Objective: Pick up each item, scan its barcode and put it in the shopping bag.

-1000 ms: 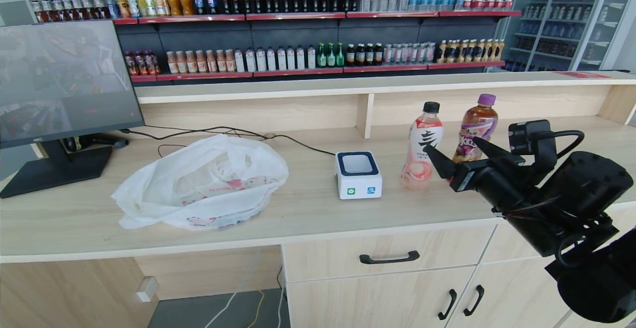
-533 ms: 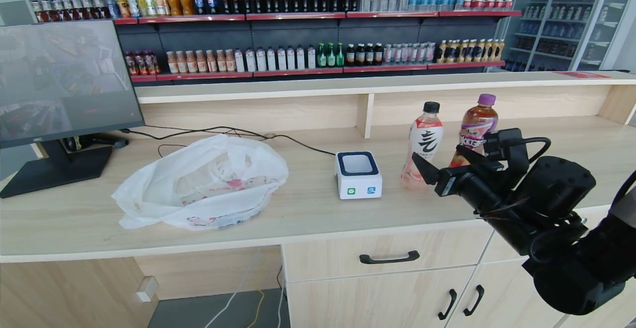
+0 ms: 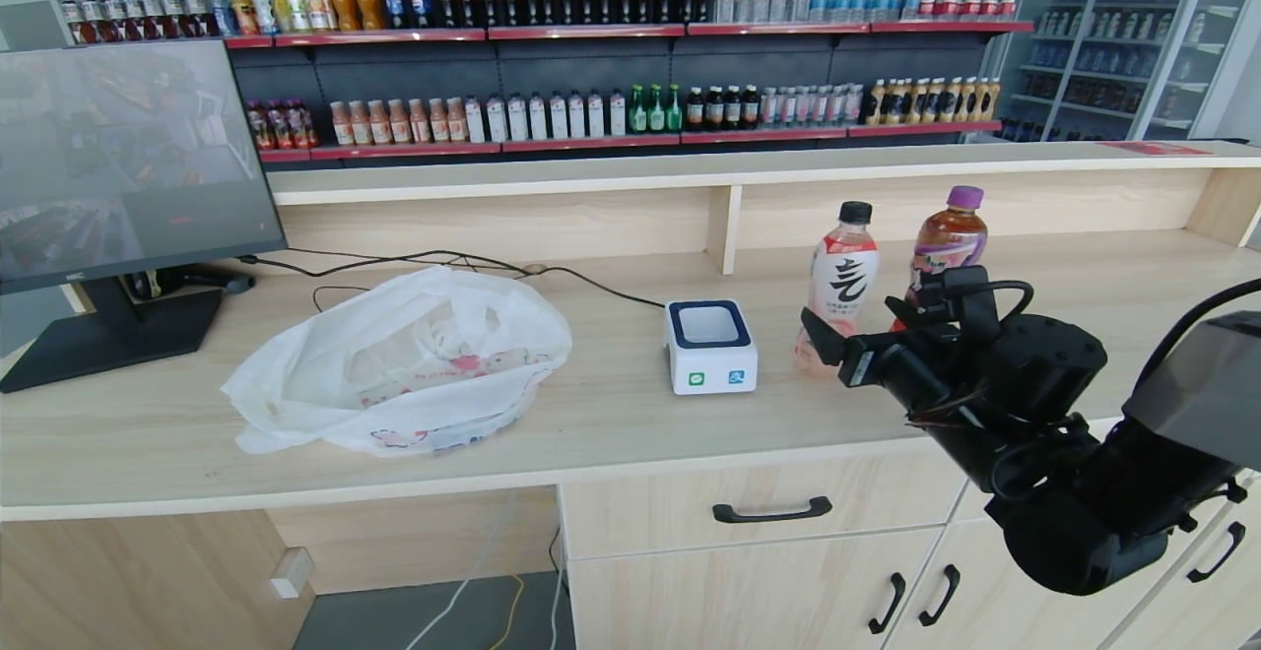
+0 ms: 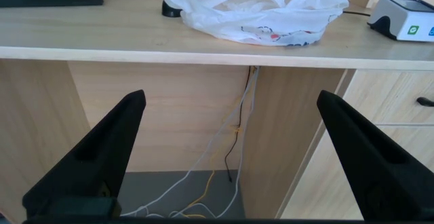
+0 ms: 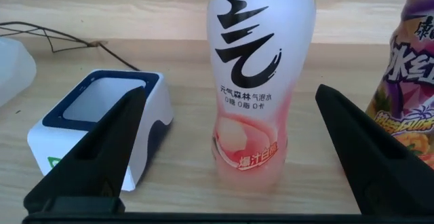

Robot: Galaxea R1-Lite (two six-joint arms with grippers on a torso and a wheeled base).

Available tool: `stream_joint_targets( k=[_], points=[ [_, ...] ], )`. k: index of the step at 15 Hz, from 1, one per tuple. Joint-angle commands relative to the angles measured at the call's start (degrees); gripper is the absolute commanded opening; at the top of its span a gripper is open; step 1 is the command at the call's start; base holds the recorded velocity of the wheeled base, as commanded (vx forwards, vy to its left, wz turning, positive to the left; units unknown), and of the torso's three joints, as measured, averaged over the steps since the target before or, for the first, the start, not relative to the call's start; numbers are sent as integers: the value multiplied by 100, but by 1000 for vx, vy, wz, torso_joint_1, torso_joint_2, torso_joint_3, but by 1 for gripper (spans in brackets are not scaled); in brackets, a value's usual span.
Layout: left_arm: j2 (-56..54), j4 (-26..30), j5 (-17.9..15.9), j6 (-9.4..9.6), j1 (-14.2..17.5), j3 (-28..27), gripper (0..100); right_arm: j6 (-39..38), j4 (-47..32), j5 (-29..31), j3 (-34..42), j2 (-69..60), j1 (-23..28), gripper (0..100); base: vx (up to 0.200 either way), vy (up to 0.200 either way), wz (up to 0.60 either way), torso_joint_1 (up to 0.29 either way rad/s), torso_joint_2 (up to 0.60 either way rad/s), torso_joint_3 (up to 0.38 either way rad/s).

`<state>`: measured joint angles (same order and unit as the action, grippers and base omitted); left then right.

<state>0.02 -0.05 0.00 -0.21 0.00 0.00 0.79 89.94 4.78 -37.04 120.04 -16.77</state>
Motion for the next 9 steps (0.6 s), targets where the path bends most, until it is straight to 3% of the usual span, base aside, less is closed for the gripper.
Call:
stream_joint_targets(
  k=[1, 9],
  points=[
    [-2, -4, 0, -6, 0, 0, 100, -9, 6, 14, -120, 116, 16, 100, 0, 0, 0, 0, 0, 0],
    [-2, -13, 0, 21, 0, 0, 100, -150, 6, 41, -805, 608, 8, 100, 0, 0, 0, 0, 0, 0]
  ],
)
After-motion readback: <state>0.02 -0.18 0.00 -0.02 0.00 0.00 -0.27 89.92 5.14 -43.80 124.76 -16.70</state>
